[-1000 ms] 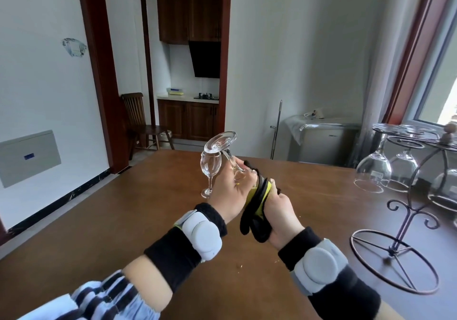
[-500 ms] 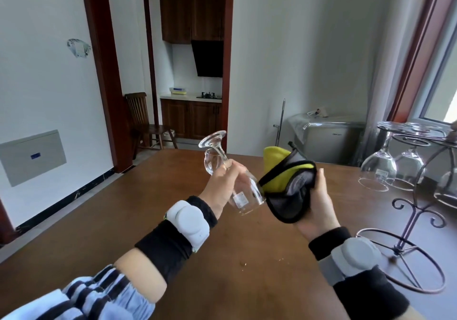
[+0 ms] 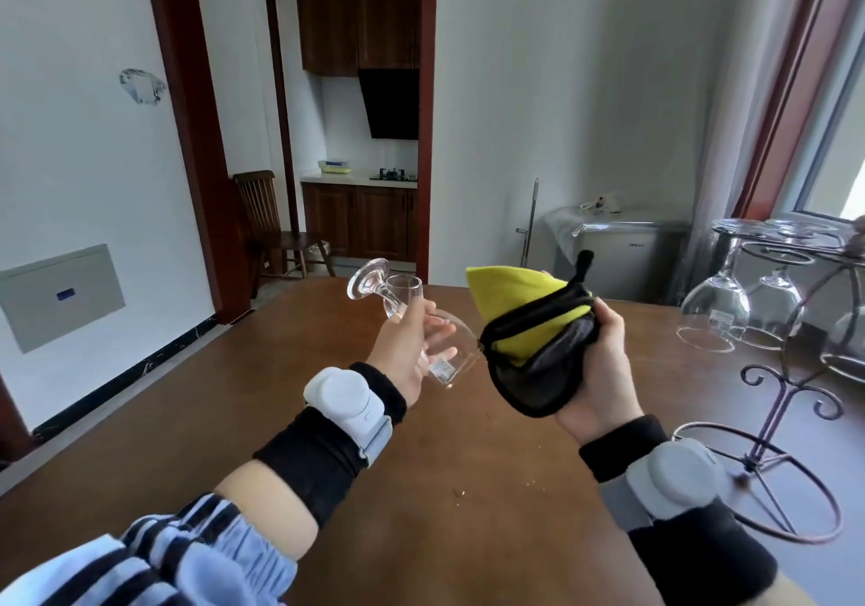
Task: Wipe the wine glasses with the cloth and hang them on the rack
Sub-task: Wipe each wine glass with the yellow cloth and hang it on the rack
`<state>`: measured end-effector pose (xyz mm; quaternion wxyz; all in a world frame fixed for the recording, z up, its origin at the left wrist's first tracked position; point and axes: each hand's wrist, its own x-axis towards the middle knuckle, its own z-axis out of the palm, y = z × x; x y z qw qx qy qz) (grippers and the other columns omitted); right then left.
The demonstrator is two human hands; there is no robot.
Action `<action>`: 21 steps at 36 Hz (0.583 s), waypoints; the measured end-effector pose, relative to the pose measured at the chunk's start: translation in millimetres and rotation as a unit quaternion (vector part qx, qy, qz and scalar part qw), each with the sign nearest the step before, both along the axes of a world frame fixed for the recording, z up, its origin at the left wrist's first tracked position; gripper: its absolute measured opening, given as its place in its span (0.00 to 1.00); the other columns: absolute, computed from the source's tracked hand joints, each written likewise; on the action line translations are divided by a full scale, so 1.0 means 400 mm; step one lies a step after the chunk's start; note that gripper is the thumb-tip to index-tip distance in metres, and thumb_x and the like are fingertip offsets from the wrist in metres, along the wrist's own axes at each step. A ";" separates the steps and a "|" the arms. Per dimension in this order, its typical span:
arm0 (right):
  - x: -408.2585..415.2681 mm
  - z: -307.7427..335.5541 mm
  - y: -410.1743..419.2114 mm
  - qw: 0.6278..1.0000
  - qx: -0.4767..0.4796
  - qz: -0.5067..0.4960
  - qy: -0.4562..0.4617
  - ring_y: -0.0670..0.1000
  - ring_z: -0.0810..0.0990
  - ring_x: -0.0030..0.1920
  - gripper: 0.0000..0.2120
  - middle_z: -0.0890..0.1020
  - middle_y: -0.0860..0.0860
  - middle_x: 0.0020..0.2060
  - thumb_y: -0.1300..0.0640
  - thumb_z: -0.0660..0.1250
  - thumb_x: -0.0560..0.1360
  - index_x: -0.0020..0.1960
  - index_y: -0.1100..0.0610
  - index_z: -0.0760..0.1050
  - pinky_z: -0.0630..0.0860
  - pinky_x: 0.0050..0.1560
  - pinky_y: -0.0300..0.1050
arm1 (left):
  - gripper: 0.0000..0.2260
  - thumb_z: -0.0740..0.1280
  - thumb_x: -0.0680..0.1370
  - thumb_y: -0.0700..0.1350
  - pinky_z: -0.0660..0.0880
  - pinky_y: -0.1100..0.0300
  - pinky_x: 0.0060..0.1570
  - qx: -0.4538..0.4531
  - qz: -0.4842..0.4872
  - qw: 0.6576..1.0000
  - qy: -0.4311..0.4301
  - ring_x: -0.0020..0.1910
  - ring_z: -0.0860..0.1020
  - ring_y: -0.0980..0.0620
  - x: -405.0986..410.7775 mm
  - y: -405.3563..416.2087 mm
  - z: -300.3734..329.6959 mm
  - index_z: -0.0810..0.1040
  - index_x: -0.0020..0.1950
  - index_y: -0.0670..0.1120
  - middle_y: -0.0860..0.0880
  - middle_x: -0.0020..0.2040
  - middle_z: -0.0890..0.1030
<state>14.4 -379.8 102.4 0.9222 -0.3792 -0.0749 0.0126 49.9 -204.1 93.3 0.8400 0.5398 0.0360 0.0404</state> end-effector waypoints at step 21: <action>-0.008 -0.020 -0.001 0.999 -0.020 -0.008 0.027 0.59 0.85 0.44 0.23 0.86 0.59 0.48 0.43 0.58 0.80 0.53 0.60 0.82 0.80 0.52 0.56 | 0.06 0.61 0.78 0.41 0.76 0.58 0.37 0.049 -0.102 0.993 -0.035 0.34 0.77 0.49 -0.006 -0.011 0.004 0.75 0.49 0.40 0.44 0.38 0.78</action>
